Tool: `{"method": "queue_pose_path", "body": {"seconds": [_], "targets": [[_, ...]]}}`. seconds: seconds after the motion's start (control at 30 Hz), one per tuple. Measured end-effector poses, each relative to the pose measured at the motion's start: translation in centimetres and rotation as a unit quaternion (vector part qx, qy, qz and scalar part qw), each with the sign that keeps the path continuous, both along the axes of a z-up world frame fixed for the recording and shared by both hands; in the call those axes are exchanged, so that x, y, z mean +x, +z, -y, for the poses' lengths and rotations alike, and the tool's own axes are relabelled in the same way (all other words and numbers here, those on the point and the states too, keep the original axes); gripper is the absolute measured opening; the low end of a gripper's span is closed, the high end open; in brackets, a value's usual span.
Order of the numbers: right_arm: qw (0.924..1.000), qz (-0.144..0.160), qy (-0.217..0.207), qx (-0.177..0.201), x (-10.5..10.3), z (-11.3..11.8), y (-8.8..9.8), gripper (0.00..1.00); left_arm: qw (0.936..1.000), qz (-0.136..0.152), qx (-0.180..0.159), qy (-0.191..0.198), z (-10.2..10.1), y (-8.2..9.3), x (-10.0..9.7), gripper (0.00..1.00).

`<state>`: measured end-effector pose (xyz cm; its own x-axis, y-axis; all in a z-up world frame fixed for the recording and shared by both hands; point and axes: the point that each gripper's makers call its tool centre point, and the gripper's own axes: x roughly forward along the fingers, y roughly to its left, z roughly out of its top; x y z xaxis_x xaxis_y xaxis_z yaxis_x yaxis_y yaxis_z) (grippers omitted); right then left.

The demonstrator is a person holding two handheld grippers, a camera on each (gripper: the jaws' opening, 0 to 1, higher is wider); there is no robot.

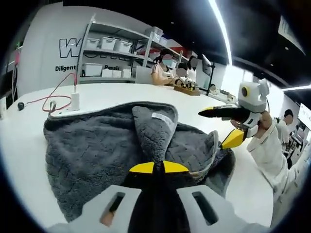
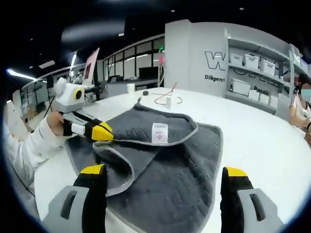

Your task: Open the folded towel by lifting each exposed corner and separating the folded layers until the towel lies flat within the target outline without major curled edges

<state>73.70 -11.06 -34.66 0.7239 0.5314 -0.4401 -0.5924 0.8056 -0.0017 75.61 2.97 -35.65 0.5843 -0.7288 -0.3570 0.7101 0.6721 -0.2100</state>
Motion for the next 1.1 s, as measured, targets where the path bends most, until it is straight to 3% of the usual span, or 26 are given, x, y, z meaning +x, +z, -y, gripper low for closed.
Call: {"method": "queue_pose_path", "body": {"seconds": [0.3, 0.57, 0.9, 1.1], "targets": [[0.9999, -0.009, 0.003, -0.005, 0.0, 0.0, -0.5, 0.97, 0.9994, 0.024, -0.012, 0.021, -1.8, 1.9, 0.6, 0.02], [0.9998, -0.017, 0.005, -0.012, 0.0, -0.3, -1.0, 0.96, 0.9986, 0.032, -0.016, 0.039, -3.5, 2.6, 1.2, 0.02], [0.9995, -0.025, 0.006, -0.017, 0.2, -0.4, -1.4, 0.96, 0.9949, 0.038, -0.016, 0.092, -8.4, 3.1, 2.4, 0.02], [0.9994, -0.028, 0.003, -0.020, 0.3, -0.3, -1.6, 0.96, 0.9930, 0.046, -0.012, 0.108, -9.8, 3.5, 2.7, 0.02]]}}
